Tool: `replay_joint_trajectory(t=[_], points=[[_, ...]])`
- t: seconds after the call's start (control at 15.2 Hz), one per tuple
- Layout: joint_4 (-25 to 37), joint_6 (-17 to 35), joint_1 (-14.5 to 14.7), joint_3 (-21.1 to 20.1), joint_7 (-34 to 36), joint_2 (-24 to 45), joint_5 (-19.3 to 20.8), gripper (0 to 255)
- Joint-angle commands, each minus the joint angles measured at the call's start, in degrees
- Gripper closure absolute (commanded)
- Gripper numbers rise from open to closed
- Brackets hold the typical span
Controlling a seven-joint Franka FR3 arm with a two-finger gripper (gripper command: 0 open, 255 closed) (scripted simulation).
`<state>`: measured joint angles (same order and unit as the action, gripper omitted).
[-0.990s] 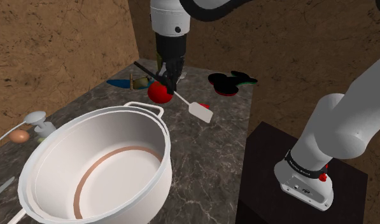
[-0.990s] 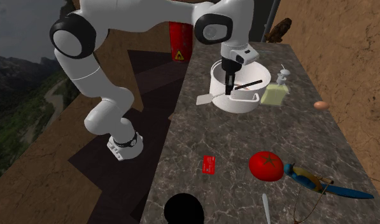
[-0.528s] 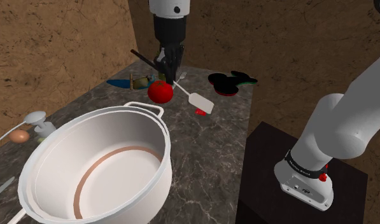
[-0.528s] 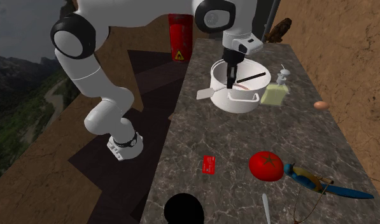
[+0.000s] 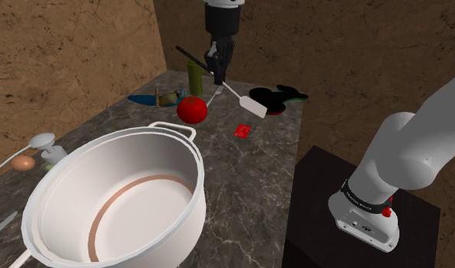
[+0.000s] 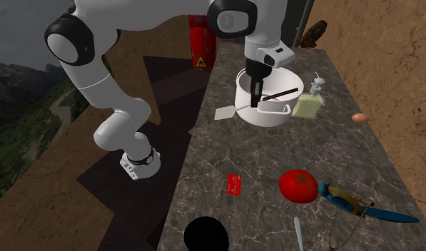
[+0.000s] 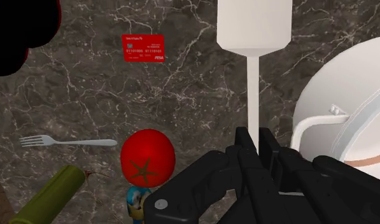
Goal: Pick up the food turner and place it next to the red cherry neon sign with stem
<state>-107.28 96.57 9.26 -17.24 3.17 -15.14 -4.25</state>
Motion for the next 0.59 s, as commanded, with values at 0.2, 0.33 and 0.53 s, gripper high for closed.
replay_joint_trajectory(t=[0.2, 0.33, 0.53], points=[[-2.7, 0.0, -2.3, 4.8, -7.2, -2.4, 0.2, 255], [-3.3, 0.0, -3.3, 6.7, -10.1, -3.0, 0.5, 255], [-3.8, -0.1, -4.8, 9.6, -14.3, -3.4, 1.1, 255]])
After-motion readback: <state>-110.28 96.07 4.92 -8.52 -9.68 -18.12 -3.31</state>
